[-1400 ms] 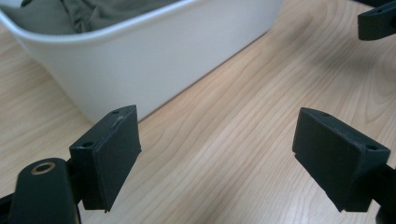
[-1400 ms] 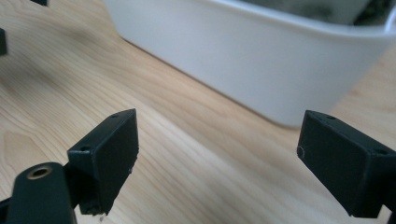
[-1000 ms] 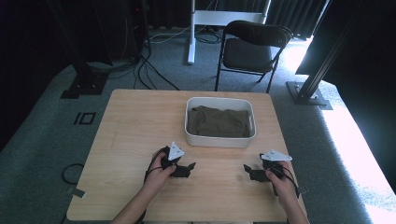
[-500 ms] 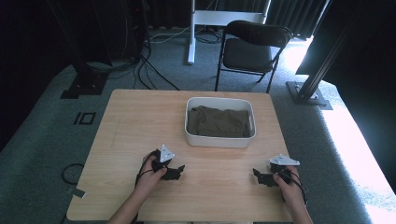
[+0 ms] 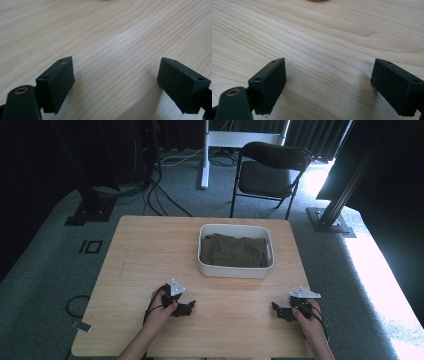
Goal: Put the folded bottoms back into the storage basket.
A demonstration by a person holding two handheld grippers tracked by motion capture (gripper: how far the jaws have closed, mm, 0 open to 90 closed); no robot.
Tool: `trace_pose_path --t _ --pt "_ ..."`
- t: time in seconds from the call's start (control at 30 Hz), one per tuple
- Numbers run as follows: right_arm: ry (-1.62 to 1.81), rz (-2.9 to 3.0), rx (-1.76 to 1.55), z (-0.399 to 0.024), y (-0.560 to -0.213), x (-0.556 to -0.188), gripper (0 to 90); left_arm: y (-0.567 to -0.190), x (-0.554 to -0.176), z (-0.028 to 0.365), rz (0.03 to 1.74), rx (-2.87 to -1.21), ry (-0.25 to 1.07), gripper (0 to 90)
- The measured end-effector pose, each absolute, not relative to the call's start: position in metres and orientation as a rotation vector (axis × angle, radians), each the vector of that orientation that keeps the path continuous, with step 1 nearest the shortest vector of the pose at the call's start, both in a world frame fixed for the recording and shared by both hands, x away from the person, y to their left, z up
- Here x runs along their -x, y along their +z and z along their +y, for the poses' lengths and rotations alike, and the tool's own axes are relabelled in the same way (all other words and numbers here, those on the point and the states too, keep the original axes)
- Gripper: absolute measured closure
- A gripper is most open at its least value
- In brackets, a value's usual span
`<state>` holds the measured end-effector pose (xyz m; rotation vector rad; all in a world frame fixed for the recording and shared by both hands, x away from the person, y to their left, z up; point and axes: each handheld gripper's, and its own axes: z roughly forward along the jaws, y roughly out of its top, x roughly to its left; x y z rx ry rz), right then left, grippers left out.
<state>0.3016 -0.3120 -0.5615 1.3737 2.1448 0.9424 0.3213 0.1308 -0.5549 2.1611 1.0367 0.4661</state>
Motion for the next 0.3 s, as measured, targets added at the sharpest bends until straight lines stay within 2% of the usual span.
trace_pose_path --t 0.3 --pt "0.944 2.153 -1.366 -0.313 -0.5616 -0.3018 11.5 -0.5551 -0.3207 0.1306 1.046 -2.155 0.469 15.3"
